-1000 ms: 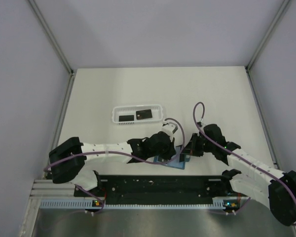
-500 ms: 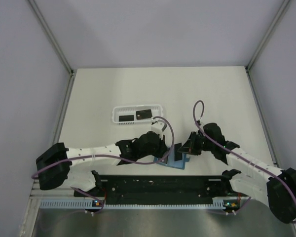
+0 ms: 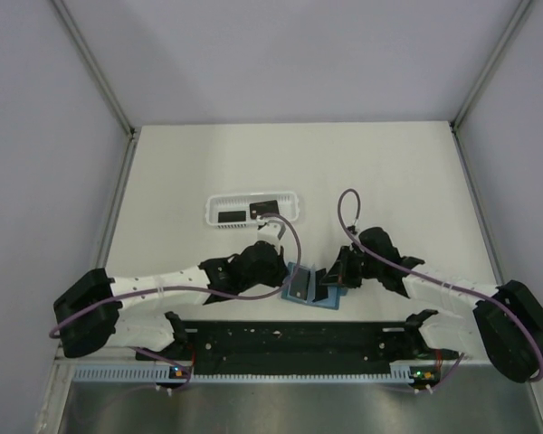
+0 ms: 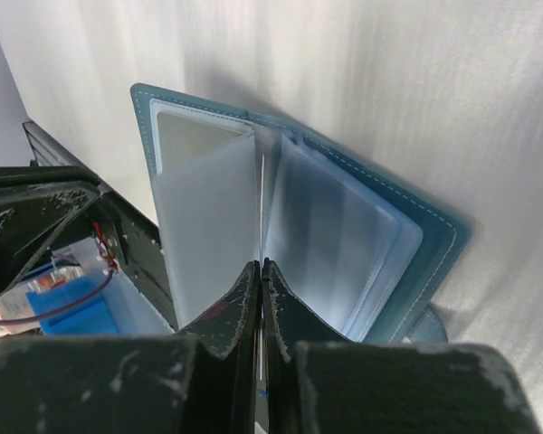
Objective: Put the credit cards into the card holder
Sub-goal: Insert the credit card into the card holder.
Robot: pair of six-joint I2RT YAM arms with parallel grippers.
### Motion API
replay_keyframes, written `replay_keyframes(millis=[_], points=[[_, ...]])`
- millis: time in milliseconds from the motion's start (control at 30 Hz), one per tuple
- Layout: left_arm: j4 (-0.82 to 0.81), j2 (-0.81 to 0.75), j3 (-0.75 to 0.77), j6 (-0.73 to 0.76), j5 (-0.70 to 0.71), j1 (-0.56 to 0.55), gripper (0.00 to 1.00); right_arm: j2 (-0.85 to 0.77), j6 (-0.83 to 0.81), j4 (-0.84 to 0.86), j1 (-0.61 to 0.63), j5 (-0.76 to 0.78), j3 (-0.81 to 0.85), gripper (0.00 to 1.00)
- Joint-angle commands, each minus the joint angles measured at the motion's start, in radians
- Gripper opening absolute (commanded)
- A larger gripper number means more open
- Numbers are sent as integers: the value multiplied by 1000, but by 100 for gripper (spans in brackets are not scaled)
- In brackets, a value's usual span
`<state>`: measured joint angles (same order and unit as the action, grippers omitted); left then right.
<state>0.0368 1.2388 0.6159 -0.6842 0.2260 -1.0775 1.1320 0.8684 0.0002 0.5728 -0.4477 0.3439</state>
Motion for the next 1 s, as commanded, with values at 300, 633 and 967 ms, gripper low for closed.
replay_keyframes(millis=[300,633,967], points=[[25,119,10,5,1,21,0,22,32,67,67,64,72,0],[6,171,-11,-14,-34,19,0,74,49,113,101,56,83,0],[-9,166,-38,-32,-43,8,0,121,61,141,130,75,84,0]])
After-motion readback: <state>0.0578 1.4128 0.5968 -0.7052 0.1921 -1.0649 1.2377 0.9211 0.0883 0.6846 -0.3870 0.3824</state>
